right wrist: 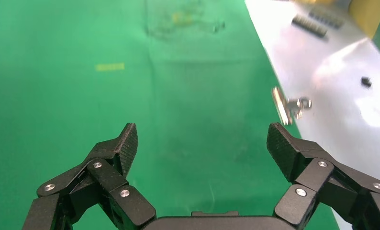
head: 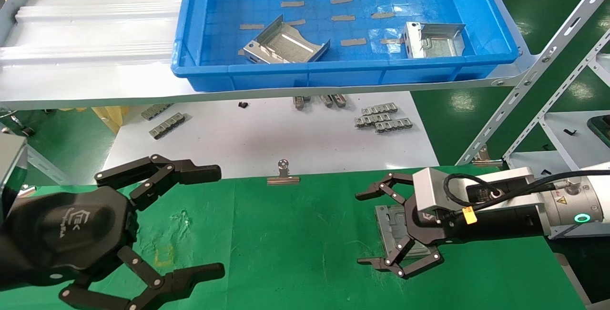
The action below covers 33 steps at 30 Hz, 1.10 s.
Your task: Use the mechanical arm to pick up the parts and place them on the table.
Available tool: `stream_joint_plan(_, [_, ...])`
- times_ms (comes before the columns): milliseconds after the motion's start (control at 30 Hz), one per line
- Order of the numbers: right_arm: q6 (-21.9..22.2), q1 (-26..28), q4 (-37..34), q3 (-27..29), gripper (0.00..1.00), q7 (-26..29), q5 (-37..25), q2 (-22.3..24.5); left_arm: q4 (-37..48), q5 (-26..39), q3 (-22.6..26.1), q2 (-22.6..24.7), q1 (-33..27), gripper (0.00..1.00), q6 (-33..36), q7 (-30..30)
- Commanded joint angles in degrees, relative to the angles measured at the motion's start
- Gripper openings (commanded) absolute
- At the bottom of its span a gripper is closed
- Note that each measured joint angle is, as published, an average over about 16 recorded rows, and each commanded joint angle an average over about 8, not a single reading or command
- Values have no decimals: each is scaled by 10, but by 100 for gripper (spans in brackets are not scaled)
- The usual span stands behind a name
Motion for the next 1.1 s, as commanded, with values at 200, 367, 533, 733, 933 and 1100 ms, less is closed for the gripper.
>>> stream_joint_plan(200, [-1,-52,58,74,100,47,18,19,0,0,0,0,0,100,0,0])
stream_joint_plan(367, [-1,-89,99,128,100,81,30,32,0,0,0,0,0,100,0,0])
stream_joint_plan(533, [-1,-126,141,181,100,114,43,46,0,0,0,0,0,100,0,0])
stream_joint_plan(733, [-2,-171,190,245,100,155,58,62,0,0,0,0,0,100,0,0])
stream_joint_plan(933, [-2,-216,241,309,100,196,74,78,0,0,0,0,0,100,0,0])
stream_joint_plan(1100, [-3,-253,281,361,100,229,86,92,0,0,0,0,0,100,0,0])
